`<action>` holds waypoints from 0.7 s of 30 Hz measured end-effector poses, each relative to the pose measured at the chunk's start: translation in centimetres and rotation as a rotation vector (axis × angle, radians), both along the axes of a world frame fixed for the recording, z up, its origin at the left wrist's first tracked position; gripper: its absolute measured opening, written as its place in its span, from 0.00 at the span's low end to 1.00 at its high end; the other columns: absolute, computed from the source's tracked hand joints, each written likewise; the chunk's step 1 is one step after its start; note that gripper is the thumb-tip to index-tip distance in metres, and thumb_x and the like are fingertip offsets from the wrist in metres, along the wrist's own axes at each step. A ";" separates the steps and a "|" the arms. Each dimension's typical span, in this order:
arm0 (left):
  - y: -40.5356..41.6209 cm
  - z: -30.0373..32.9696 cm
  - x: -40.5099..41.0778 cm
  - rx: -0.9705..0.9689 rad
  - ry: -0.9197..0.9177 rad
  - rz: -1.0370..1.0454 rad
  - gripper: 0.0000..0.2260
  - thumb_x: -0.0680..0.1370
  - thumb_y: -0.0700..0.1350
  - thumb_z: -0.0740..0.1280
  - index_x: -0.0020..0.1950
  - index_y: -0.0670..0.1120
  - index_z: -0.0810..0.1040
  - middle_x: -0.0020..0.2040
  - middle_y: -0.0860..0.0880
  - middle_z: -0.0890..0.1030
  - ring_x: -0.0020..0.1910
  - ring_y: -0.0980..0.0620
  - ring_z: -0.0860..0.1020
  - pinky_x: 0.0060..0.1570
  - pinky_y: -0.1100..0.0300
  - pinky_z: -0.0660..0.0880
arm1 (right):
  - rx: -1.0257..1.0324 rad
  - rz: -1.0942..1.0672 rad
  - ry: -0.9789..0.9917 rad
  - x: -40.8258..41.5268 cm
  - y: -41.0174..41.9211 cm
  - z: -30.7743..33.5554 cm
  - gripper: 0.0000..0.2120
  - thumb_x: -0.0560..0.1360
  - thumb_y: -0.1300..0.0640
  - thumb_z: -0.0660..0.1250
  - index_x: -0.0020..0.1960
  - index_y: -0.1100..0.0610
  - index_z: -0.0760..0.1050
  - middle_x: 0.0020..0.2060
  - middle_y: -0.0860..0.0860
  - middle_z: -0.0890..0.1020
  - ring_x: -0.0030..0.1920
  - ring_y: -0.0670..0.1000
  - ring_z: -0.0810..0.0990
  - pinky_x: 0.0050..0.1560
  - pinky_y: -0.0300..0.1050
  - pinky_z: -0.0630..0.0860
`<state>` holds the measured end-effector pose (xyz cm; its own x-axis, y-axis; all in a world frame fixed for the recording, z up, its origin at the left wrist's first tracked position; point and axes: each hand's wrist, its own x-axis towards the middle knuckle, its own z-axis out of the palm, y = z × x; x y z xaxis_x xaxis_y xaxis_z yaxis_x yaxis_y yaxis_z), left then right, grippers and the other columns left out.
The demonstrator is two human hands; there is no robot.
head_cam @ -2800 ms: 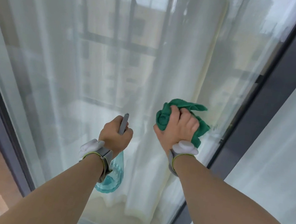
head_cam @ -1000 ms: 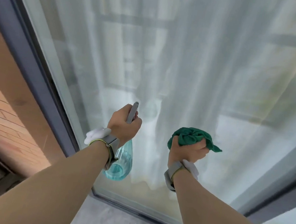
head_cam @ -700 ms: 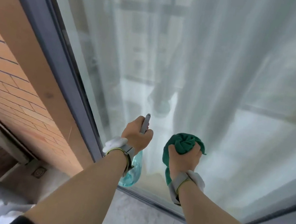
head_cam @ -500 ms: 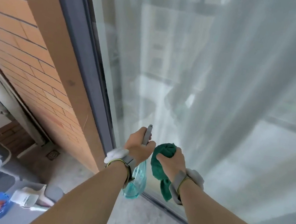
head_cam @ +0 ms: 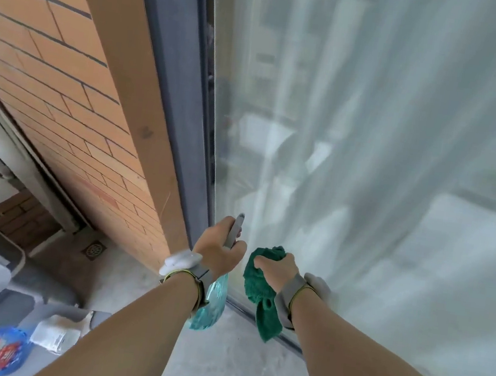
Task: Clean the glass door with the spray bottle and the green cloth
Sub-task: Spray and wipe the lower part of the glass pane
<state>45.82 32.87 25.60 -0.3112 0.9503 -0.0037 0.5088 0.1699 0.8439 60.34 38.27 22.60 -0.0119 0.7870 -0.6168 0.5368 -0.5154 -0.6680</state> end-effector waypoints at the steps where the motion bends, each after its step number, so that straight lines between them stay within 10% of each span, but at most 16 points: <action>1: 0.4 -0.6 -1.2 -0.014 -0.004 -0.021 0.06 0.70 0.47 0.62 0.45 0.49 0.73 0.32 0.51 0.73 0.29 0.50 0.69 0.33 0.55 0.70 | -0.018 -0.015 -0.011 -1.3 -0.1 -0.4 0.32 0.58 0.46 0.69 0.58 0.55 0.67 0.46 0.53 0.79 0.44 0.54 0.80 0.46 0.49 0.81; 9: 2.5 -7.2 -7.7 -0.065 -0.056 -0.155 0.05 0.70 0.47 0.61 0.44 0.47 0.72 0.34 0.45 0.75 0.30 0.49 0.69 0.32 0.53 0.69 | -0.134 -0.067 -0.039 -6.9 -0.8 -5.3 0.28 0.63 0.48 0.69 0.59 0.58 0.68 0.42 0.53 0.80 0.39 0.52 0.80 0.34 0.40 0.74; 21: 6.6 -23.9 -8.7 0.124 -0.124 -0.144 0.02 0.77 0.38 0.65 0.47 0.44 0.76 0.35 0.49 0.74 0.31 0.51 0.69 0.31 0.59 0.69 | -0.199 -0.032 0.236 -6.3 3.7 -22.7 0.19 0.66 0.47 0.72 0.50 0.60 0.80 0.54 0.61 0.83 0.50 0.57 0.81 0.61 0.56 0.76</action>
<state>37.15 39.48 1.65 -0.1772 0.9804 0.0863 0.4114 -0.0059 0.9115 54.07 41.93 -0.06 -0.1503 0.6531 -0.7422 0.3603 -0.6629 -0.6563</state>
